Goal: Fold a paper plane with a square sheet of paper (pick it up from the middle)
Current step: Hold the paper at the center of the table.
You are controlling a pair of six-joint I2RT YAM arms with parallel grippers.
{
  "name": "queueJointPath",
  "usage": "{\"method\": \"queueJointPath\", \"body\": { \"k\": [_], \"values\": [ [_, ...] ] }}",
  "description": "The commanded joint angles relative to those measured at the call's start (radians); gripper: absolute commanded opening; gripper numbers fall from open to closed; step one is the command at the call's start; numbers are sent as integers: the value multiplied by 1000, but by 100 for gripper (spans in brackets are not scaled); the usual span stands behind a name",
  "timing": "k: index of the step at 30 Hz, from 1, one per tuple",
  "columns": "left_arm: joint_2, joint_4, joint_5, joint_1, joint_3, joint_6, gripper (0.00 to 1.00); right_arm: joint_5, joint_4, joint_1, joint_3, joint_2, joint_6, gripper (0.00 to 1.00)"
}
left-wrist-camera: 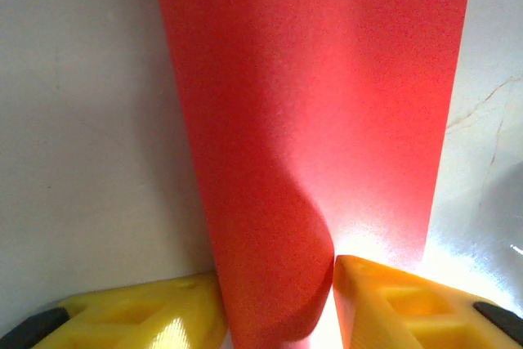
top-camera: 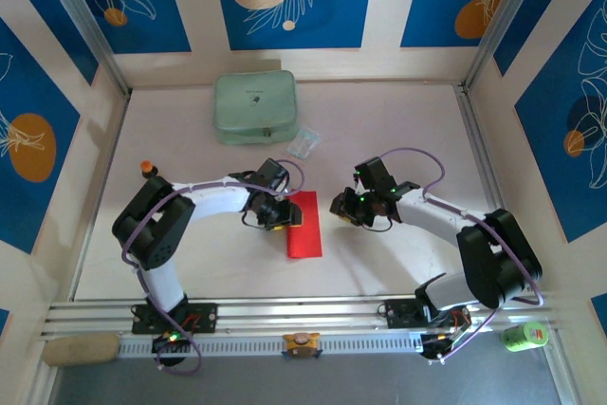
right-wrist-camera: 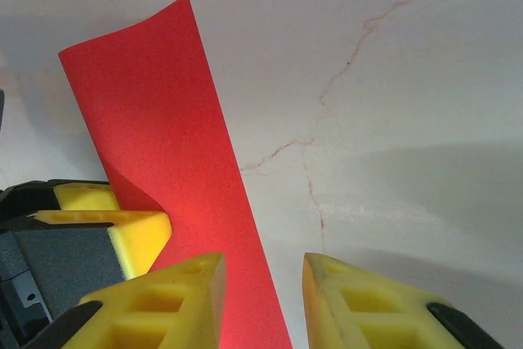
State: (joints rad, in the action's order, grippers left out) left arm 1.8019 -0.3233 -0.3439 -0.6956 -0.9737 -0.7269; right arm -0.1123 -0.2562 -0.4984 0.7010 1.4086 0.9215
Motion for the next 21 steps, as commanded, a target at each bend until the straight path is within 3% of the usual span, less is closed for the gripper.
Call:
{"method": "queueJointPath", "body": {
  "k": [1, 8, 11, 21],
  "values": [
    [145, 29, 105, -17, 53, 27, 47, -24, -14, -9, 28, 12, 1, 31],
    [144, 27, 106, -18, 56, 29, 47, -29, -8, -12, 30, 18, -1, 30],
    [146, 29, 106, -18, 55, 29, 47, -53, 25, -16, 27, 31, -4, 21],
    [149, 33, 103, -19, 58, 24, 47, -115, 134, -79, 76, 163, -20, 9]
  ]
}}
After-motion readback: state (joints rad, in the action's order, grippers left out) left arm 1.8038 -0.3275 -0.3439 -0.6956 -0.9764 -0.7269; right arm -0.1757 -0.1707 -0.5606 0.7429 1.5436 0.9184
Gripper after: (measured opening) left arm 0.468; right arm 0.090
